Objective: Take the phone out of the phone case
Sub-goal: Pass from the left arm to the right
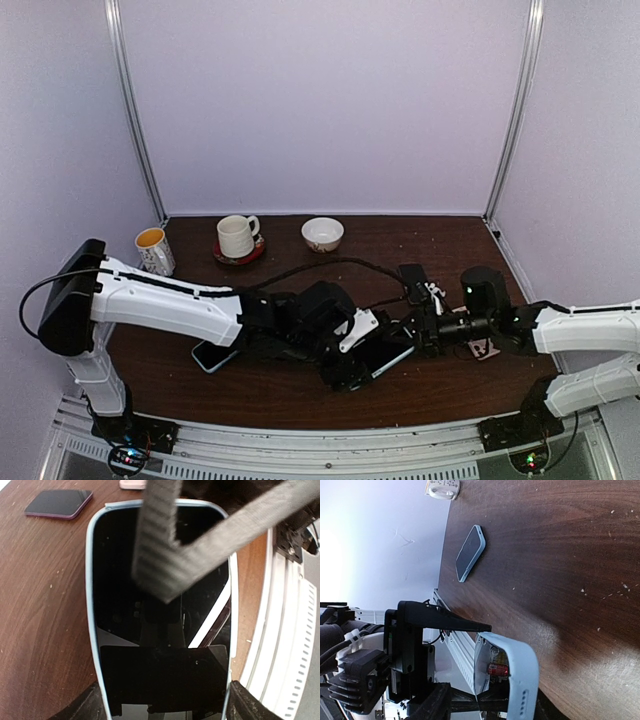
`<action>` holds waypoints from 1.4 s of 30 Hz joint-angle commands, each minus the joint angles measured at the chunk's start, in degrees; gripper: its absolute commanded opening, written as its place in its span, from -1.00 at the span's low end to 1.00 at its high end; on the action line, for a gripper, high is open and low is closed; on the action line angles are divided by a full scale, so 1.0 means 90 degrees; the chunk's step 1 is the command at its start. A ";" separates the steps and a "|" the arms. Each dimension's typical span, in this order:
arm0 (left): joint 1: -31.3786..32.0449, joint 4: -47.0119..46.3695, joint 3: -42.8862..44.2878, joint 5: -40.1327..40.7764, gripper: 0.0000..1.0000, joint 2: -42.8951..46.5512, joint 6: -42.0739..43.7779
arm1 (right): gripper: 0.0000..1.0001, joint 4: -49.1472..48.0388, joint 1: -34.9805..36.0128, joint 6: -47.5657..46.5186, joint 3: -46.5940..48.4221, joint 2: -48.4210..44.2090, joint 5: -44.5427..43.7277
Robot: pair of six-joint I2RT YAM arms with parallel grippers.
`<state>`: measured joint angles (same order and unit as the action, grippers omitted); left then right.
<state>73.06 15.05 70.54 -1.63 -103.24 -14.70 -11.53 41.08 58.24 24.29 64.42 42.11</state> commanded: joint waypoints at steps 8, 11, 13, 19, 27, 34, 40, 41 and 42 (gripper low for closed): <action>0.0193 -0.0076 0.0035 0.0082 -0.34 0.0456 0.0786 | -0.20 -0.0544 0.0045 -0.0056 -0.0138 -0.0109 0.1165; 0.0231 0.0043 0.0060 0.0232 -0.35 0.0452 0.0853 | -0.23 -0.0308 0.0045 -0.0212 -0.0142 -0.0212 0.1272; 0.0236 0.0099 0.0062 0.0301 -0.35 0.0465 0.0887 | -0.23 -0.0191 0.0045 -0.0289 -0.0155 -0.0241 0.1372; 0.0290 0.0226 0.0104 0.0442 -0.36 0.0465 0.0954 | -0.26 0.0248 0.0045 -0.0596 -0.0126 -0.0278 0.1522; 0.0362 0.0280 0.0111 0.0664 -0.39 0.0475 0.0993 | -0.32 0.0407 0.0042 -0.0760 -0.0169 -0.0337 0.1679; 0.0435 0.0404 0.0206 0.0993 -0.40 0.0419 0.0998 | -0.48 0.0058 0.0040 -0.0614 -0.0209 -0.0217 0.1693; 0.0455 0.0431 0.0191 0.1181 -0.39 0.0417 0.0970 | -0.65 -0.0275 0.0045 -0.0468 -0.0260 -0.0122 0.1791; 0.0457 0.0428 0.0187 0.1202 -0.38 0.0417 0.0964 | -0.70 -0.0358 0.0045 -0.0421 -0.0280 -0.0121 0.1821; 0.0457 0.0430 0.0189 0.1227 -0.37 0.0417 0.0955 | -0.76 -0.0429 0.0045 -0.0383 -0.0294 -0.0126 0.1847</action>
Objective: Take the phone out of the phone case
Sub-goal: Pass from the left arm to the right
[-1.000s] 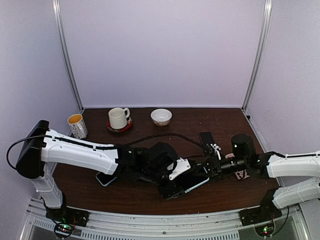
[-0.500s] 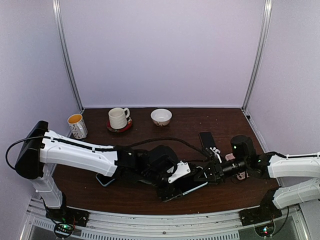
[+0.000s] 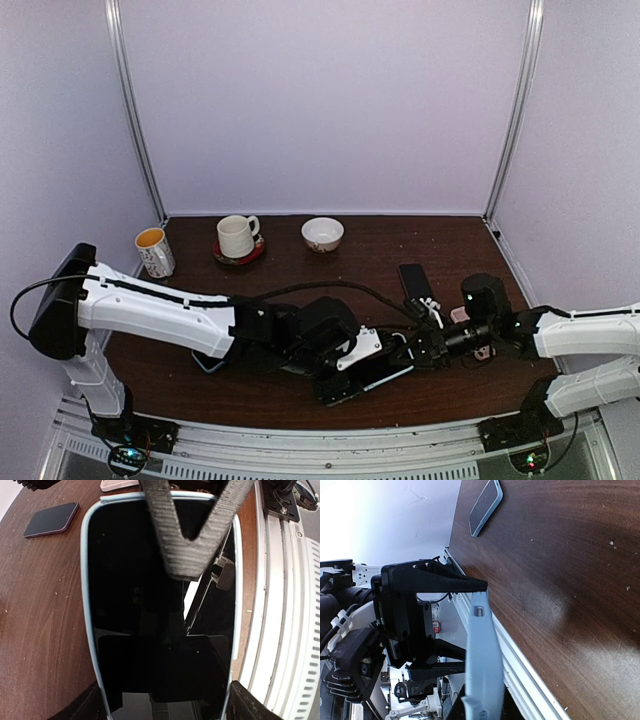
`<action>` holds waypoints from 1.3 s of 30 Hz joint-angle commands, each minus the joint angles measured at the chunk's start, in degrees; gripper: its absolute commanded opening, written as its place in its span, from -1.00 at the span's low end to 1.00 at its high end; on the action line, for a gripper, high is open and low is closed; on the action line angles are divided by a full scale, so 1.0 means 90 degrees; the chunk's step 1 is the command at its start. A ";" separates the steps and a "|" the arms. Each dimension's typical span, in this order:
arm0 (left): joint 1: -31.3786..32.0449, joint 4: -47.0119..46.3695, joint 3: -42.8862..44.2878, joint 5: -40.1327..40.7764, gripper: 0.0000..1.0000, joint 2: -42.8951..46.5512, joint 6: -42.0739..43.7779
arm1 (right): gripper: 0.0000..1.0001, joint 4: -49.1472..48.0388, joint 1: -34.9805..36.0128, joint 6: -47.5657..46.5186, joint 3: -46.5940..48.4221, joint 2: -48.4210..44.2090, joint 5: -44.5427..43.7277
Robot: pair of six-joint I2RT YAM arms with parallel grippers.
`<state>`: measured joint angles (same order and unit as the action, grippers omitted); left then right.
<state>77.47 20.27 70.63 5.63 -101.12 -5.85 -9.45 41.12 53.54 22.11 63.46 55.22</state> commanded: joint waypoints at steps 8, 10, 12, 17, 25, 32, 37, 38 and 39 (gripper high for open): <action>-0.0025 -0.0152 0.0165 0.0552 -0.02 0.0225 -0.0154 | -1.00 -0.0554 0.0050 -0.0003 -0.0040 -0.0049 0.0436; -0.0025 -0.0158 0.0106 0.0600 0.21 0.0285 -0.0195 | -1.00 -0.0430 0.0050 -0.0108 0.0029 -0.0072 0.0393; -0.0016 -0.0178 0.0016 0.0706 0.47 0.0385 -0.0234 | -1.00 -0.0219 0.0059 -0.0287 0.0118 -0.0111 0.0262; -0.0005 -0.0183 -0.0175 0.1089 0.95 0.0653 -0.0301 | -1.00 0.0960 0.0060 -0.1073 0.0610 -0.0128 -0.0309; 0.0015 -0.0060 -0.0401 0.1879 0.95 0.1177 -0.0392 | -1.00 0.1825 0.0274 -0.1841 0.1256 -0.0444 -0.1321; 0.0010 -0.0167 -0.0707 0.2447 0.95 0.1847 -0.0435 | -1.00 0.2437 0.0333 -0.2737 0.1924 -0.0585 -0.2501; 0.0011 -0.0299 -0.1047 0.2750 0.95 0.2133 -0.0344 | -1.00 0.2649 0.0342 -0.3049 0.2313 -0.0510 -0.3725; 0.0015 -0.0326 -0.1108 0.2812 0.95 0.2185 -0.0335 | -1.00 0.2622 0.0343 -0.3098 0.2343 -0.0517 -0.3987; 0.0015 -0.0371 -0.1176 0.2843 0.95 0.2241 -0.0297 | -1.00 0.2577 0.0343 -0.3132 0.2356 -0.0539 -0.4242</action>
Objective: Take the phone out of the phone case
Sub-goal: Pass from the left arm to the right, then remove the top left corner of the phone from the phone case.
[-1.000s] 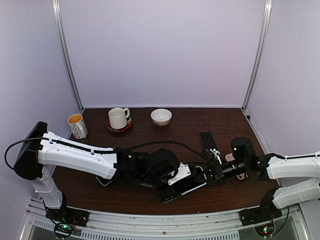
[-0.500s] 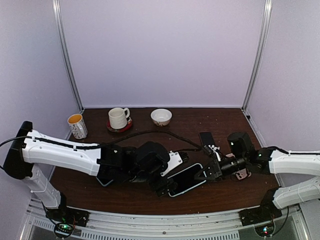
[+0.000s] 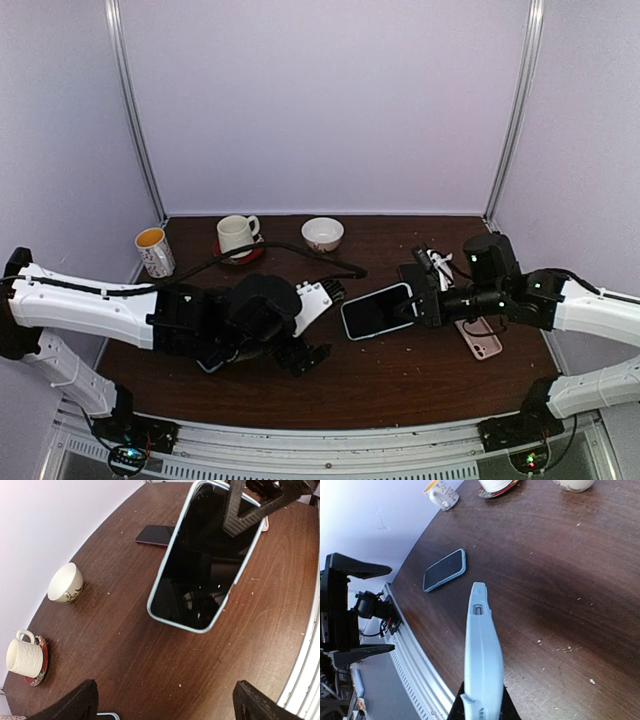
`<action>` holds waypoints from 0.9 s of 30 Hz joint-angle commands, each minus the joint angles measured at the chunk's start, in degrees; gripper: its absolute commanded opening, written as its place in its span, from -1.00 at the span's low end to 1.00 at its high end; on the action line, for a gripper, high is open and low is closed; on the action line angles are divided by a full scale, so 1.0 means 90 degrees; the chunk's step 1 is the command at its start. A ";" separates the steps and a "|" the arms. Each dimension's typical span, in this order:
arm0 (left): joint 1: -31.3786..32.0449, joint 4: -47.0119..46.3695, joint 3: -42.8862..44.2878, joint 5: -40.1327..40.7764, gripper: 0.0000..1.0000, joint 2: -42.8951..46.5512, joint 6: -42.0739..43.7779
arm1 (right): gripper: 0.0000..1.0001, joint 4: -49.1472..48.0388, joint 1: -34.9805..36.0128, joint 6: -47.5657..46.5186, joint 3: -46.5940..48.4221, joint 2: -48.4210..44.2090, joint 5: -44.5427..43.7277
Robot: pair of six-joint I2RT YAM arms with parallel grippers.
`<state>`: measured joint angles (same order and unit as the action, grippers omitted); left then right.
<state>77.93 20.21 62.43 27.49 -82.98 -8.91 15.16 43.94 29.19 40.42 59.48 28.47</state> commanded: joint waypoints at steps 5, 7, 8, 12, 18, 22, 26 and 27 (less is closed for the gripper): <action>-0.0048 -0.0659 -0.0655 0.0599 0.95 0.0562 0.0183 | -1.00 -0.0651 0.0039 -0.0321 0.0224 -0.0274 -0.2614; -0.0046 -0.0795 -0.0819 0.0688 0.95 0.0701 0.0247 | -1.00 -0.1104 0.0039 -0.0377 0.0022 -0.0366 -0.2758; -0.0051 -0.0857 -0.0890 0.0771 0.95 0.0764 0.0256 | -1.00 -0.1297 0.0031 -0.0369 -0.0083 -0.0410 -0.2884; -0.0096 -0.1042 -0.1123 0.0908 0.95 0.1015 0.0356 | -1.00 -0.2107 -0.0198 -0.0164 -0.0579 -0.0498 -0.3006; -0.0308 -0.0929 -0.1284 0.0428 0.95 0.1313 0.0554 | -1.00 -0.2564 -0.0346 -0.1203 -0.0647 -0.0295 -0.2318; -0.0579 -0.0667 -0.1243 -0.0431 0.95 0.1580 0.0913 | -1.00 -0.2796 -0.0269 -0.2215 -0.0756 -0.0395 -0.2018; -0.0773 -0.0416 -0.1199 -0.0895 0.95 0.1904 0.1431 | -1.00 -0.3125 -0.0166 -0.3348 -0.0921 -0.0702 -0.1259; -0.0832 -0.0416 -0.1238 -0.1148 0.95 0.1996 0.1543 | -1.00 -0.3131 -0.0074 -0.3624 -0.0953 -0.0782 -0.1288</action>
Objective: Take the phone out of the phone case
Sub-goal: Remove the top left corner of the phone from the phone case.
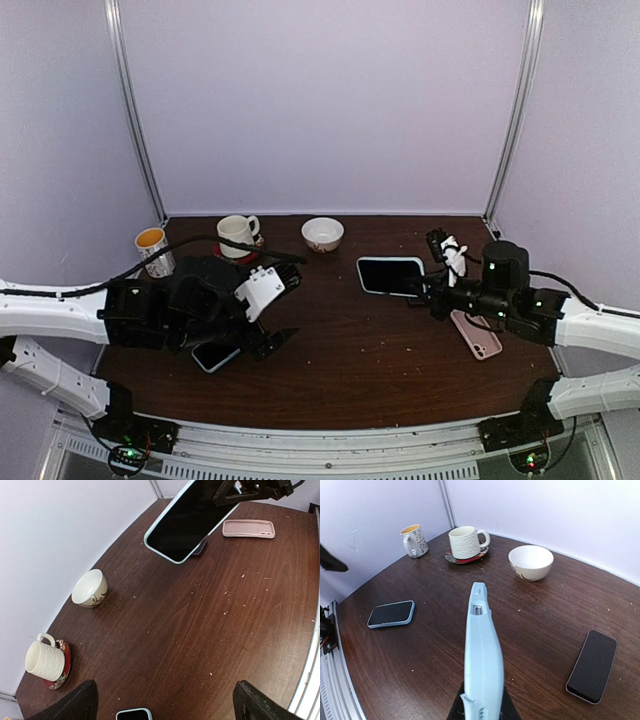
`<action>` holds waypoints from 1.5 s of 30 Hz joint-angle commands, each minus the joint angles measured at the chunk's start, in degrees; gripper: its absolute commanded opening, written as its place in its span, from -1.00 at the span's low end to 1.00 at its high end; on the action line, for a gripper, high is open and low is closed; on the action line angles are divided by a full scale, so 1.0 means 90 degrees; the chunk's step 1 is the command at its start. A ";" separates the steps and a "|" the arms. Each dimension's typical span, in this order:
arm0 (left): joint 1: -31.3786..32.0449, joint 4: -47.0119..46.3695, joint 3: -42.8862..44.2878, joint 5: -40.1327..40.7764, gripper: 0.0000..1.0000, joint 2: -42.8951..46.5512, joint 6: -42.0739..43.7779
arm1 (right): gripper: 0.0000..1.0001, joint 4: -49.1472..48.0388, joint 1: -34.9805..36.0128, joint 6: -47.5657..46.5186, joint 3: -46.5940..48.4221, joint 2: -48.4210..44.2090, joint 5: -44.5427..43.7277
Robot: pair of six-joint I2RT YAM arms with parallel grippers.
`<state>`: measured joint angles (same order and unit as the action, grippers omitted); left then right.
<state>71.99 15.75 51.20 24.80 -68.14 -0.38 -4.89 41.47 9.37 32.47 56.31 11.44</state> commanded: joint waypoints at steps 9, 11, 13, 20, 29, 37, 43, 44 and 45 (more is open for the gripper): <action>-0.0293 -0.0545 -0.0631 -0.2010 0.95 0.1041 0.1623 | -1.00 -0.0513 0.0935 -0.3387 -0.0155 -0.0929 0.0442; -0.0294 -0.0623 -0.0710 -0.2144 0.95 0.1101 0.1883 | -1.00 -0.0308 0.1012 -0.3724 -0.0080 -0.0925 0.0466; -0.0294 -0.0546 -0.0655 -0.2147 0.95 0.1028 0.2114 | -1.00 -0.0176 0.1026 -0.4370 -0.0144 -0.0994 0.1006; -0.0293 -0.0578 -0.0596 -0.3017 0.82 0.0730 0.2955 | -1.00 -0.0250 0.1238 -0.5440 -0.0457 -0.1268 0.1927; -0.0294 -0.0766 -0.0296 -0.4223 0.57 0.0304 0.3859 | -1.00 -0.0454 0.1319 -0.5556 -0.0720 -0.1515 0.2210; -0.0298 -0.1054 -0.0488 -0.4725 0.44 0.0135 0.4270 | -1.00 -0.0525 0.1467 -0.5474 -0.0818 -0.1496 0.2117; -0.0294 -0.1688 -0.0961 -0.4668 0.36 0.0146 0.4197 | -1.00 -0.0984 0.1791 -0.5279 -0.1210 -0.1581 0.1802; -0.0293 -0.1792 -0.1013 -0.4665 0.36 0.0165 0.4198 | -1.00 -0.0980 0.1811 -0.5372 -0.1290 -0.1552 0.1847; -0.0293 -0.1899 -0.1049 -0.4685 0.36 0.0168 0.4228 | -1.00 -0.0977 0.1844 -0.5499 -0.1364 -0.1498 0.1892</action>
<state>69.69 5.28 43.68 -16.08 -66.92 36.99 -7.40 56.77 -39.33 22.02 43.48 28.51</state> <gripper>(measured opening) 0.680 0.079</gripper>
